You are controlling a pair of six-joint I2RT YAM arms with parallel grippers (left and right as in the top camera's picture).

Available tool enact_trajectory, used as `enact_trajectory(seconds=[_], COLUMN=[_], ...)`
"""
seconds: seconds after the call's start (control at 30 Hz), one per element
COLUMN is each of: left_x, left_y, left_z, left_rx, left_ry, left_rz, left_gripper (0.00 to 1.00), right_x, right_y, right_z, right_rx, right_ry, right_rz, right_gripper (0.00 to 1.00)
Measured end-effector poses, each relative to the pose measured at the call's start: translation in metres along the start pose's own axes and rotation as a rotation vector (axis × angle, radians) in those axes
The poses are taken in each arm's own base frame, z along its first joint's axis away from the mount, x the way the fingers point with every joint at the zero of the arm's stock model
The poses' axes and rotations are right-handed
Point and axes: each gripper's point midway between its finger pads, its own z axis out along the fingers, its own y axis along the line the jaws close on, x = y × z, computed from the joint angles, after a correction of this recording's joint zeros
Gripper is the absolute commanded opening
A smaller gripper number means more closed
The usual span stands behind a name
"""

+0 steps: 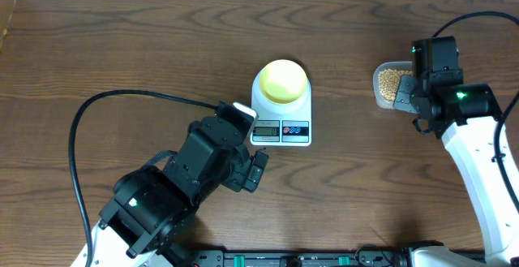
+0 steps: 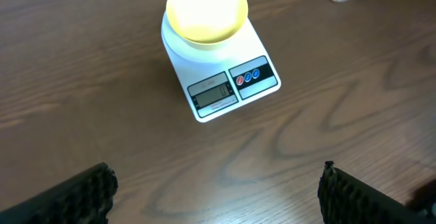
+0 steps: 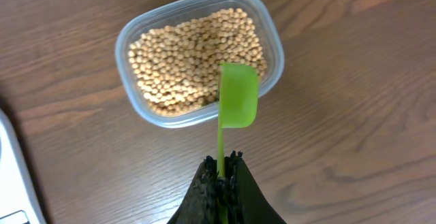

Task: Scoop item into bowl and weigh 50g on scale
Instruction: 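Retract the left gripper toward the front of the table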

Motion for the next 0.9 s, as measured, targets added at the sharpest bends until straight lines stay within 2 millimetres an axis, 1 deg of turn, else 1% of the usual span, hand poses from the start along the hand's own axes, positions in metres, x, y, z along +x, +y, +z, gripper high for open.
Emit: enact_trajectory(seconds=[0.13, 0.27, 0.33, 0.4, 0.53, 0.7, 0.9], left_x=[0.000, 0.001, 0.001, 0.001, 0.001, 0.001, 0.001], left_y=[0.000, 0.000, 0.000, 0.000, 0.000, 0.000, 0.000], left_z=[0.000, 0.000, 0.000, 0.000, 0.000, 0.000, 0.000], left_rx=[0.001, 0.003, 0.002, 0.002, 0.002, 0.002, 0.002], left_ry=[0.000, 0.002, 0.004, 0.005, 0.005, 0.005, 0.005], left_rz=[0.000, 0.000, 0.000, 0.001, 0.001, 0.001, 0.001], left_gripper=[0.98, 0.99, 0.99, 0.99, 0.99, 0.99, 0.99], right_x=[0.001, 0.006, 0.003, -0.001, -0.008, -0.008, -0.003], right_y=[-0.011, -0.020, -0.022, -0.021, -0.018, -0.017, -0.013], right_z=[0.012, 0.035, 0.045, 0.052, 0.056, 0.059, 0.076], right_rx=[0.034, 0.075, 0.086, 0.087, 0.079, 0.078, 0.088], right_ry=[0.029, 0.089, 0.092, 0.084, 0.059, 0.059, 0.095], right_rz=[0.021, 0.035, 0.037, 0.032, 0.019, 0.003, -0.029], right_gripper=[0.01, 0.01, 0.01, 0.01, 0.01, 0.01, 0.01])
